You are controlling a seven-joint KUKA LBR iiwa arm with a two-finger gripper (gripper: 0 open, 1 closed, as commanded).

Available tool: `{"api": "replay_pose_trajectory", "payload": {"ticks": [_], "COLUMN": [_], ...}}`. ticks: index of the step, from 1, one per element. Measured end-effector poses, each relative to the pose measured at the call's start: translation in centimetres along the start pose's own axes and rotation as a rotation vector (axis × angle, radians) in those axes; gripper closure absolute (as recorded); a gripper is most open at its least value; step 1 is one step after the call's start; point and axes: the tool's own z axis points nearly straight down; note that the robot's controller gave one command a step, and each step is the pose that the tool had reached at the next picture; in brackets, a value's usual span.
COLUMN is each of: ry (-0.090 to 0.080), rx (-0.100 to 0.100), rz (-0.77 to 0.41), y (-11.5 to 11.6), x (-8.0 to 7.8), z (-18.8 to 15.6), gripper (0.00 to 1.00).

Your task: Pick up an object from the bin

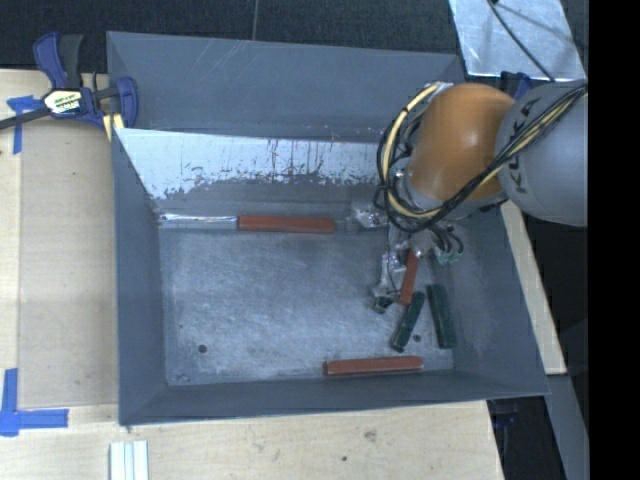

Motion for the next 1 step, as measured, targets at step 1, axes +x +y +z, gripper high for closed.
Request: {"api": "replay_pose_trajectory", "payload": {"ticks": [1], "ry": [-0.003], "rx": [0.005], "rz": [0.118], "y": [-7.32], "x": [3.42], "z": [-4.9], "gripper": [0.0]}}
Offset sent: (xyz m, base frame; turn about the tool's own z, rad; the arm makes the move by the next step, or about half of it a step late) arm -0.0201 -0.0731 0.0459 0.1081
